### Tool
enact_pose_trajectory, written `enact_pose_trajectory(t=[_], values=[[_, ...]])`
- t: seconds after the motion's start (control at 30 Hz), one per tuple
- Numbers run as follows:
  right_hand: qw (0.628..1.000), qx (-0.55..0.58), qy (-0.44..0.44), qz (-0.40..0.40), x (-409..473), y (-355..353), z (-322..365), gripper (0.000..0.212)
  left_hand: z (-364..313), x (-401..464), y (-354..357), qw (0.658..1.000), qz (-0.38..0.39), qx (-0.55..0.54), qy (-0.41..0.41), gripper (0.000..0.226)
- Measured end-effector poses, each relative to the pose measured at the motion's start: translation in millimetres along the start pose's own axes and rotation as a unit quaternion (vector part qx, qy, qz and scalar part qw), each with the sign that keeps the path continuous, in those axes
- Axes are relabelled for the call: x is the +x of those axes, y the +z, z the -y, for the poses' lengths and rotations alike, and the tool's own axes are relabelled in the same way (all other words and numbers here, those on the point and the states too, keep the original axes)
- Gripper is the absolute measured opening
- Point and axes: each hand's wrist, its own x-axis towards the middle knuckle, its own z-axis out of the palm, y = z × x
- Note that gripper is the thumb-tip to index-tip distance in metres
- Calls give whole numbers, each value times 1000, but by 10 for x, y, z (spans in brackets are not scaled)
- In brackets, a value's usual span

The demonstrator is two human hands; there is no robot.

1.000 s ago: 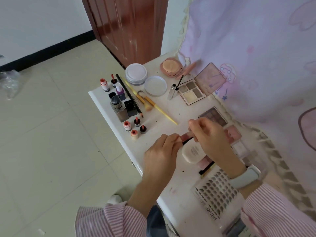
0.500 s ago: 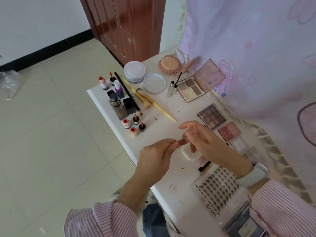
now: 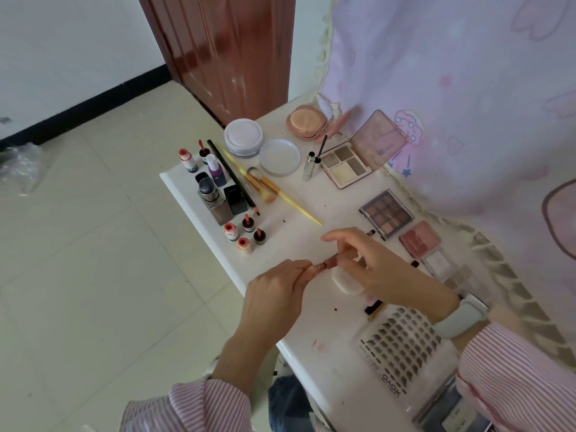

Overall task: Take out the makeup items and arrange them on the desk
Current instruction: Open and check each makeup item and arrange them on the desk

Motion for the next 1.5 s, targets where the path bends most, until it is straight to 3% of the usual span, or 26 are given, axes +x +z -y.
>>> enact_pose_trajectory(t=[0.1,0.27,0.4,0.47,0.63,0.77,0.83,0.97,1.17,1.5], values=[[999,28,23,39,-29,-33,-6,32,30,-11,1,1000,0,10,-8,25],[979,-186,29,77,17,-103,-44,21,37,-29,23,999,40,18,-10,29],[980,-196,11,34,28,-318,-187,16,49,-14,3,999,34,10,-16,35],[979,-200,-5,-26,28,-426,-275,17,60,-11,-7,999,22,-17,-36,37],[985,-12,13,-174,44,-509,-320,25,-16,15,76,969,-10,-178,-172,17],[951,156,43,-263,131,-326,-280,23,-172,166,217,953,-91,-225,-182,7],[946,180,47,-264,202,-230,-272,16,-213,259,298,942,-155,-229,-192,10],[953,165,53,-248,406,-53,-299,8,-239,421,420,916,-235,-238,-221,11],[973,72,26,-219,679,77,-363,7,-147,610,477,902,-289,-224,-228,19],[963,-77,11,-257,920,1,-446,20,-185,888,484,904,-301,-244,-179,16]])
